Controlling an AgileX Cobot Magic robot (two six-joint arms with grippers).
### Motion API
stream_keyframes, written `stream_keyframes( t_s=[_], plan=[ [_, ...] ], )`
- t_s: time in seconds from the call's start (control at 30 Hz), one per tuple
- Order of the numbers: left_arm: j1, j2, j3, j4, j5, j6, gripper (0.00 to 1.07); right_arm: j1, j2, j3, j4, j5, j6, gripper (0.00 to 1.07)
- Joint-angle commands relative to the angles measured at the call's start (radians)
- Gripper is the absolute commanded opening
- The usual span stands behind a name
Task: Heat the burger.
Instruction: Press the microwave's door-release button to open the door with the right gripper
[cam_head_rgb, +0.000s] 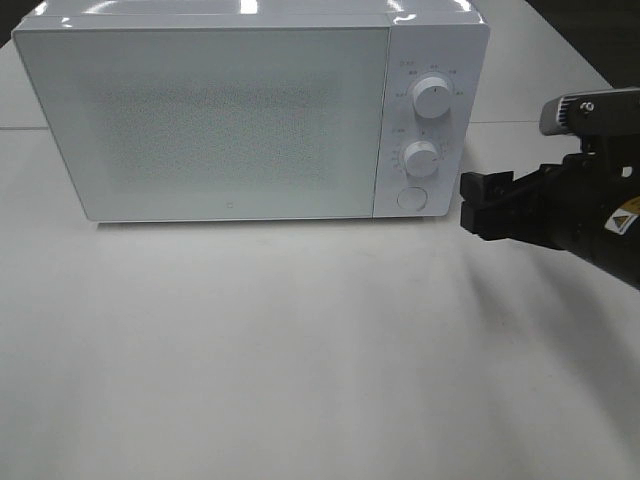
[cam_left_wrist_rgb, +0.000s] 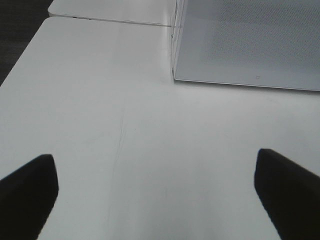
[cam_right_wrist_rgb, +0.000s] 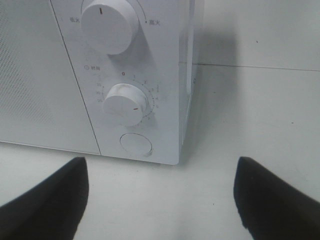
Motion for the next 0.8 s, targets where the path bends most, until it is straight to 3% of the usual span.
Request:
stream_keyframes(
  t_s=[0.03, 0.1, 0.17, 0.37, 0.53, 0.8],
  plan=[
    [0.000, -0.022, 0.002, -0.008, -0.007, 0.000, 1.00, 0.059, 0.038, 0.000, 0.114, -0.085, -0.067, 0.76],
    [0.000, -0.022, 0.002, -0.008, -0.007, 0.000, 1.00, 0.080, 0.058, 0.000, 0.142, -0.113, -0.078, 0.76],
    [0.000, -0.022, 0.002, -0.008, -0.007, 0.000, 1.00, 0.180, 0.129, -0.001, 0.257, -0.225, -0.104, 0.76],
    [0.000, -0.022, 0.002, -0.008, -0.007, 0.000, 1.00, 0.300, 0.206, -0.003, 0.388, -0.328, -0.103, 0.76],
    [0.000, -0.022, 0.002, -0.008, -0.007, 0.000, 1.00, 0.351, 0.215, -0.005, 0.457, -0.331, -0.100, 0.75],
    [0.000, -0.022, 0.002, -0.008, -0.007, 0.000, 1.00, 0.351, 0.215, -0.005, 0.478, -0.331, -0.007, 0.73]
  ],
)
